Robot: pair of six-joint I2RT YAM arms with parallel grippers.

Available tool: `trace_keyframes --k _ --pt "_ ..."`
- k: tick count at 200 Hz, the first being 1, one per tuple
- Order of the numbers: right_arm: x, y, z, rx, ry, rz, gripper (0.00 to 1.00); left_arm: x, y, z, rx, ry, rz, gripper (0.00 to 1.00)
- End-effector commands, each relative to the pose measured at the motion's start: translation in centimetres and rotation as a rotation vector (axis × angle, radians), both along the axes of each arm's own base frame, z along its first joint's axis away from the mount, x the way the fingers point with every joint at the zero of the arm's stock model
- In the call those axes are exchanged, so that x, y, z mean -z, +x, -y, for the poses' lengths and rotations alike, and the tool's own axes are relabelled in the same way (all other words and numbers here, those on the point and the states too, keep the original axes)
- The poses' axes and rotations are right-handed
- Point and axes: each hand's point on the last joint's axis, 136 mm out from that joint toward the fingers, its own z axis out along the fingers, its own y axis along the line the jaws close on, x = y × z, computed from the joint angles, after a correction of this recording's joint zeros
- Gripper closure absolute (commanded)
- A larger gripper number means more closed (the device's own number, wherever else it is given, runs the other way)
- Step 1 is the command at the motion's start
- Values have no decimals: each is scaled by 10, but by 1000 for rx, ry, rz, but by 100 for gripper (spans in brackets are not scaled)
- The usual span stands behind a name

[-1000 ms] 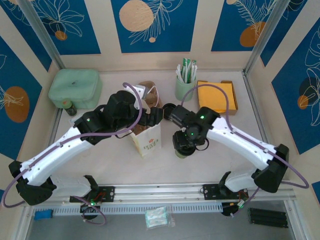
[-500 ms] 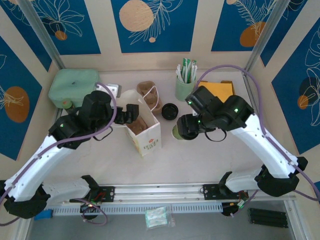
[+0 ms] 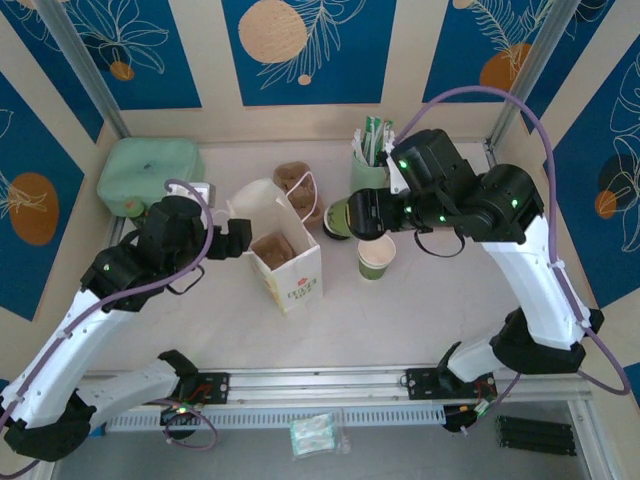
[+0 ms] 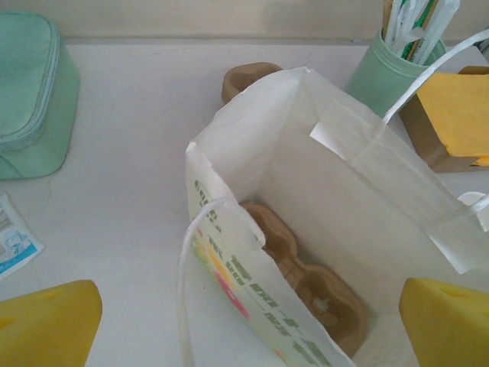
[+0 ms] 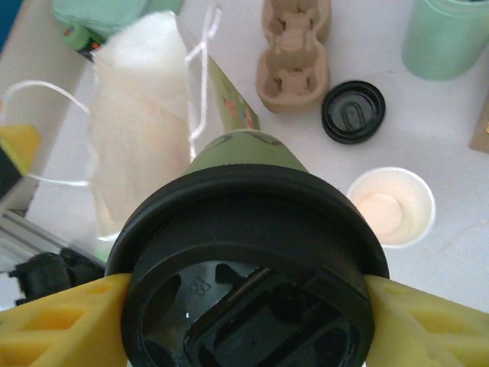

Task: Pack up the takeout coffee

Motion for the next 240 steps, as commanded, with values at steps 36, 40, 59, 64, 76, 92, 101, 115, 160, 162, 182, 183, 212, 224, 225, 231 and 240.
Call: trace_keyframes --k 36,40,59,64,76,92,101,115,160,162,182,183,212,224,225,231,240 --pt "-19 7 -62 -147 56 21 32 18 -8 -11 -29 -1 -35 0" --pt "-19 8 -66 -153 58 19 32 18 -9 -11 -28 -1 -36 0" --pt "-12 12 -86 -179 49 8 32 19 -11 -12 -28 -8 -31 5" --pt "-10 14 -90 -180 45 4 33 19 -11 -12 -25 -9 -31 6" --pt "-1 19 -99 -182 29 -10 32 19 -12 -11 -19 -12 -30 10" --pt "9 25 -108 -181 8 -26 33 18 -13 -11 -11 -11 -29 14" --pt "13 26 -112 -184 0 -31 33 18 -14 -11 -6 -8 -30 17" --pt "21 29 -119 -186 -14 -43 33 18 -15 -11 2 -4 -31 21" --pt "45 33 -138 -200 -66 -74 34 20 -16 -4 42 -8 -40 43" --pt "45 33 -138 -201 -67 -75 34 20 -17 -4 45 -8 -41 44" --pt "53 34 -144 -207 -84 -86 34 21 -18 -1 61 -16 -46 56" --pt "53 34 -144 -206 -85 -85 34 21 -18 -1 61 -15 -47 56" --pt "66 36 -151 -205 -115 -99 34 21 -21 4 89 -35 -49 72" --pt "71 37 -153 -204 -131 -105 35 21 -22 6 99 -47 -50 77" --pt "71 37 -153 -204 -131 -105 35 21 -22 6 100 -48 -50 77" --pt "74 37 -154 -202 -139 -108 34 21 -23 7 104 -54 -51 79" --pt "78 38 -156 -200 -150 -109 35 20 -24 8 110 -64 -49 82"
